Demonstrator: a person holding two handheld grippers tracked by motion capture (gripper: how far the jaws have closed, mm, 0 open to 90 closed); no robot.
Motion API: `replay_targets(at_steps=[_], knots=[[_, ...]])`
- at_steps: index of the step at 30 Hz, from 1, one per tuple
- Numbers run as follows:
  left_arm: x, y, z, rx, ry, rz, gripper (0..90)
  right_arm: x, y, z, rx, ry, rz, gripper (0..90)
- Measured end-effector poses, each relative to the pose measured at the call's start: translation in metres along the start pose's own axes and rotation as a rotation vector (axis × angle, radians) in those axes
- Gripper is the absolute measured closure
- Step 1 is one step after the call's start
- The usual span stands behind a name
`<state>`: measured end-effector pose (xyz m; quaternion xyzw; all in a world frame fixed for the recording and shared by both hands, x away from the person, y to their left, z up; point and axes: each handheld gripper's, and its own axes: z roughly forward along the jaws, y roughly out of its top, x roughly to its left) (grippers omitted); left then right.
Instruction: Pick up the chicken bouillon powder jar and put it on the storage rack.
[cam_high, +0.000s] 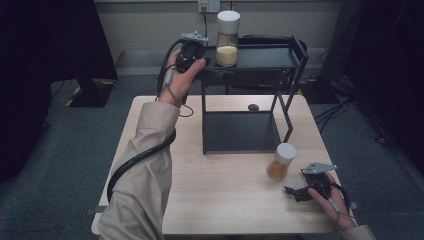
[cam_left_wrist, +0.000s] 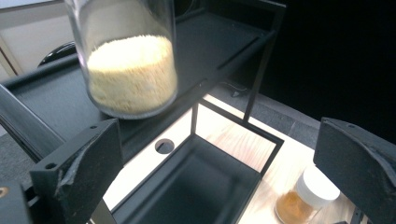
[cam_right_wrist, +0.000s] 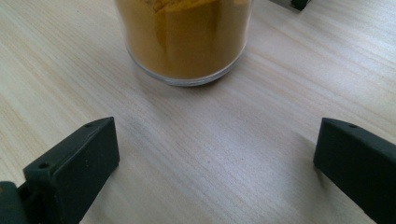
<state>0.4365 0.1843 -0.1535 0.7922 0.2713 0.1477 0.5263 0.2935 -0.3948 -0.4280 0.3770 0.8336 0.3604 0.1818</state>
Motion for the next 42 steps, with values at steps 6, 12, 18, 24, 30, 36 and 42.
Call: replay_targets(at_steps=[6, 12, 18, 24, 30, 36, 42], knots=[[-0.003, -0.016, 0.002, -0.001, -0.024, -0.001, 1.1, 0.000, 0.000, 0.000, 0.000, 0.000, 0.000, 0.0], [-0.004, -0.034, 0.005, -0.005, -0.039, -0.007, 1.1, 0.000, 0.000, 0.000, 0.000, 0.000, 0.000, 0.0], [-0.005, -0.050, 0.010, -0.003, -0.051, -0.020, 1.1, 0.000, 0.000, 0.000, 0.000, 0.000, 0.000, 0.0], [-0.006, -0.067, 0.014, -0.004, -0.065, -0.019, 1.1, 0.000, 0.000, 0.000, 0.000, 0.000, 0.000, 0.0], [-0.008, -0.081, 0.018, 0.002, -0.072, -0.014, 1.1, 0.000, 0.000, 0.000, 0.000, 0.000, 0.000, 0.0], [-0.009, -0.096, 0.020, 0.004, -0.079, -0.017, 1.1, 0.000, 0.000, 0.000, 0.000, 0.000, 0.001, 0.0], [-0.010, -0.114, 0.022, 0.001, -0.094, -0.020, 1.1, 0.000, 0.000, 0.000, 0.000, 0.000, 0.001, 0.0]])
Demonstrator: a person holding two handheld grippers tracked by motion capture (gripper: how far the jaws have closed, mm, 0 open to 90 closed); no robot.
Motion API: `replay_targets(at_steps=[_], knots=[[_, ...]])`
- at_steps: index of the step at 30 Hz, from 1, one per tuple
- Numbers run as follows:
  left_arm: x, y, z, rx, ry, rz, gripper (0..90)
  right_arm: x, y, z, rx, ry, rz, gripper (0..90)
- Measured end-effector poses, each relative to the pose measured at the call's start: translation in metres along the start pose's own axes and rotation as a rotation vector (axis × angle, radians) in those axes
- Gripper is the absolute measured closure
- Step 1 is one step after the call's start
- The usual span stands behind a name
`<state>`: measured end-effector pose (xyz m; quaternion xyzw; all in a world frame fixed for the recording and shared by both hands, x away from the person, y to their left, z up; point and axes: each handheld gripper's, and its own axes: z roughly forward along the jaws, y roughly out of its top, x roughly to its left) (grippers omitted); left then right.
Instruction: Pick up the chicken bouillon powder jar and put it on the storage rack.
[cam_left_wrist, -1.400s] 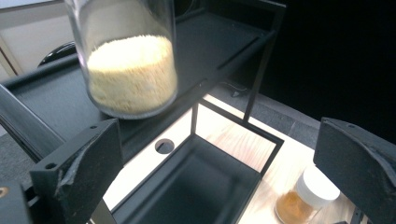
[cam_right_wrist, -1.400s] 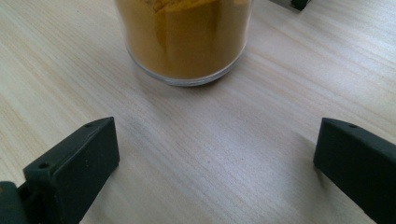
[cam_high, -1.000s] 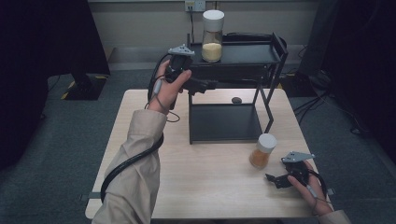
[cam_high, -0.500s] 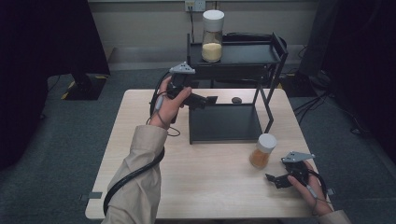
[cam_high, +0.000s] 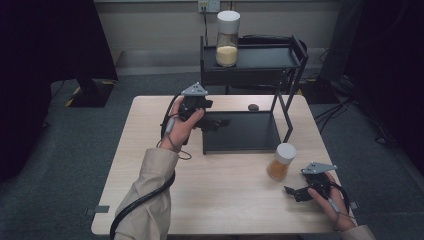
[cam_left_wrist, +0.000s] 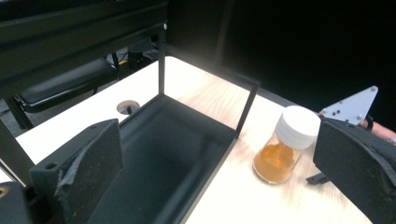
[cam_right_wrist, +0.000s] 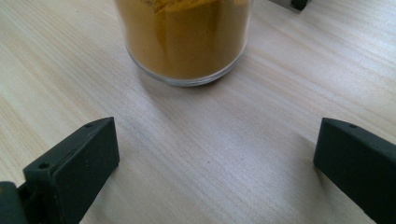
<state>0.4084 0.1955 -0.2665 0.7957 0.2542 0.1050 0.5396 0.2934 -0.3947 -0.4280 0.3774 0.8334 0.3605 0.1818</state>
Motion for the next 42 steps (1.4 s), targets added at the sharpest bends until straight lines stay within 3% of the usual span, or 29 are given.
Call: replay_targets(at_steps=[16, 27, 33, 42], knots=[[-0.001, -0.055, 0.004, 0.030, -0.015, -0.029, 1.1, 0.000, 0.000, 0.000, 0.000, -0.001, 0.000, 0.0], [0.000, -0.089, 0.007, 0.062, 0.000, -0.060, 1.5, 0.000, 0.000, 0.000, 0.000, -0.001, 0.000, 0.0], [-0.004, -0.106, 0.007, 0.072, 0.024, -0.041, 1.5, 0.000, 0.000, 0.000, 0.000, -0.002, 0.001, 0.0], [-0.007, -0.128, 0.005, 0.084, 0.047, -0.043, 1.6, 0.001, 0.000, 0.000, 0.000, -0.002, 0.001, 0.0]])
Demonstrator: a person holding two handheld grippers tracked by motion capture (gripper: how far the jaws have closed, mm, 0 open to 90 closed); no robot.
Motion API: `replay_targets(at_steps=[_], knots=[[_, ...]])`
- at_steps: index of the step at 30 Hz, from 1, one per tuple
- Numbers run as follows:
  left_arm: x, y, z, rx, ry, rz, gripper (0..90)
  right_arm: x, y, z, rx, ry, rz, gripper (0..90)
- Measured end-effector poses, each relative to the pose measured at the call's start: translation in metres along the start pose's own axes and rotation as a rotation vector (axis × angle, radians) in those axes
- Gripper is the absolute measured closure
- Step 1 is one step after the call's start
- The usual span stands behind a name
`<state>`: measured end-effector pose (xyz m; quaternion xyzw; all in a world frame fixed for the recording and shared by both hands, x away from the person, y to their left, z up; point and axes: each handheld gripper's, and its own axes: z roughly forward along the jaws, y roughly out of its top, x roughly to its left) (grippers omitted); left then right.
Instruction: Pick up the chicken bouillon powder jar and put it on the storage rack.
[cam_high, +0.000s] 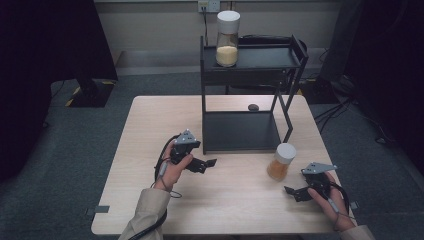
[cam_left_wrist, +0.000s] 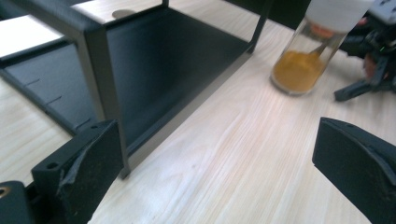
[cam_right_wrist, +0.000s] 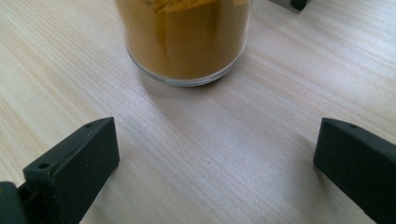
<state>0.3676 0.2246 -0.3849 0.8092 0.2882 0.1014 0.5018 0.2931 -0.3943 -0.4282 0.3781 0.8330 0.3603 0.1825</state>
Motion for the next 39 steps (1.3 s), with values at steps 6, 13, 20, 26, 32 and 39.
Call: replay_targets(at_steps=[6, 13, 20, 26, 32, 39], knots=[[-0.003, -0.012, 0.002, 0.033, 0.011, 0.017, 1.7, 0.000, 0.000, 0.000, 0.000, 0.000, 0.000, 0.0], [-0.006, -0.024, 0.003, 0.059, 0.021, 0.020, 1.7, 0.000, 0.000, 0.000, 0.000, 0.000, 0.000, 0.0], [-0.013, -0.031, 0.002, 0.102, 0.040, 0.041, 1.9, 0.000, 0.000, 0.000, 0.000, 0.000, 0.000, 0.0], [-0.017, -0.040, -0.003, 0.134, 0.069, 0.048, 2.2, 0.000, 0.000, 0.000, 0.000, 0.000, 0.000, 0.0], [-0.020, -0.048, -0.009, 0.171, 0.098, 0.052, 2.2, 0.000, 0.000, 0.000, 0.000, 0.000, 0.000, 0.0], [-0.030, -0.049, -0.012, 0.235, 0.145, 0.099, 2.5, 0.000, 0.000, 0.000, 0.001, 0.000, 0.001, 0.0]])
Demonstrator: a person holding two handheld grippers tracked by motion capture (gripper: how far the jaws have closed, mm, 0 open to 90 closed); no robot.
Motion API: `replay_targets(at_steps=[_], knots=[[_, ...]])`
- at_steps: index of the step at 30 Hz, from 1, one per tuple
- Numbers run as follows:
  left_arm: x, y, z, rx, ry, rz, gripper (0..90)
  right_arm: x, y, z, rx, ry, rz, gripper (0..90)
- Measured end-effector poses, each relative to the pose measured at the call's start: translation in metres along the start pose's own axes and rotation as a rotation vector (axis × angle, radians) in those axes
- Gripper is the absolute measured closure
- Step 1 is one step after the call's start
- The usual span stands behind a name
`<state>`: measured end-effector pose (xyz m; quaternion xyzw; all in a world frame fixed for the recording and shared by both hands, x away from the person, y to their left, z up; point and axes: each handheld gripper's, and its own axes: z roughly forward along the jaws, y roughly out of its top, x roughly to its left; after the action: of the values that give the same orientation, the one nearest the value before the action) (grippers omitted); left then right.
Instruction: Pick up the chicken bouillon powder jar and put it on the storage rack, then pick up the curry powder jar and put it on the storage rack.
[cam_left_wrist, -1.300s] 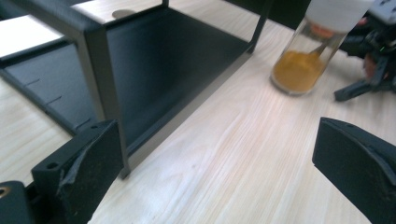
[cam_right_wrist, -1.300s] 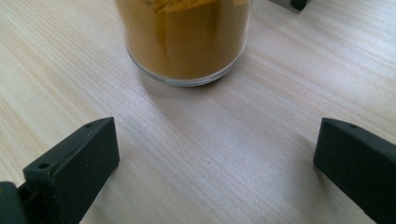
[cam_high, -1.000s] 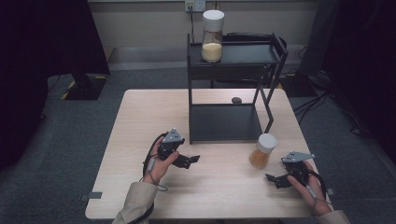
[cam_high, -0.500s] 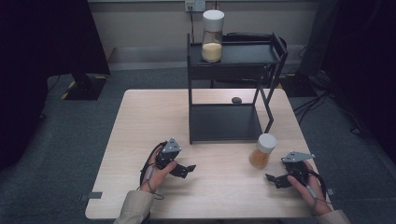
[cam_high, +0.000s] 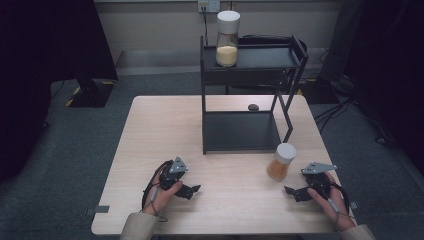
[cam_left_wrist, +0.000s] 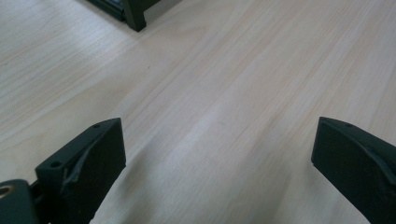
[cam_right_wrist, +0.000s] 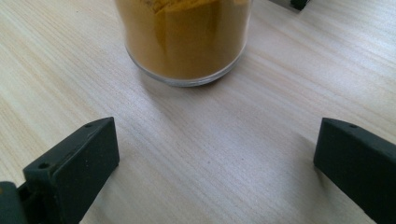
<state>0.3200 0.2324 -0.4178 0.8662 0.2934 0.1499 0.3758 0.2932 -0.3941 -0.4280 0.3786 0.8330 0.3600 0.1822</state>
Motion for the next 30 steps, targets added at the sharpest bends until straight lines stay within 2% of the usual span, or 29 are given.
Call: replay_targets(at_steps=[5, 9, 11, 19, 24, 27, 30], knots=[[-0.001, -0.001, 0.002, 0.032, 0.002, 0.021, 2.4, 0.000, 0.000, 0.000, 0.001, -0.001, 0.001, 0.0], [-0.001, -0.007, 0.002, 0.017, 0.001, 0.016, 2.0, 0.000, 0.000, 0.000, 0.001, -0.001, 0.001, 0.0], [0.003, -0.010, 0.002, 0.011, -0.013, -0.011, 1.8, 0.000, 0.000, 0.000, 0.001, -0.001, 0.001, 0.0], [0.003, -0.010, 0.002, 0.012, -0.015, -0.007, 0.1, 0.001, 0.000, 0.000, 0.000, -0.004, 0.006, 0.0], [0.003, -0.010, 0.002, 0.012, -0.014, -0.007, 0.1, -0.001, 0.007, 0.000, 0.022, 0.003, -0.004, 1.9], [0.003, -0.010, 0.002, 0.011, -0.014, -0.007, 0.1, 0.000, 0.012, -0.001, 0.021, -0.007, -0.010, 2.0], [0.003, -0.010, 0.002, 0.012, -0.015, -0.007, 0.1, -0.003, 0.016, -0.002, 0.006, 0.003, 0.001, 1.9]])
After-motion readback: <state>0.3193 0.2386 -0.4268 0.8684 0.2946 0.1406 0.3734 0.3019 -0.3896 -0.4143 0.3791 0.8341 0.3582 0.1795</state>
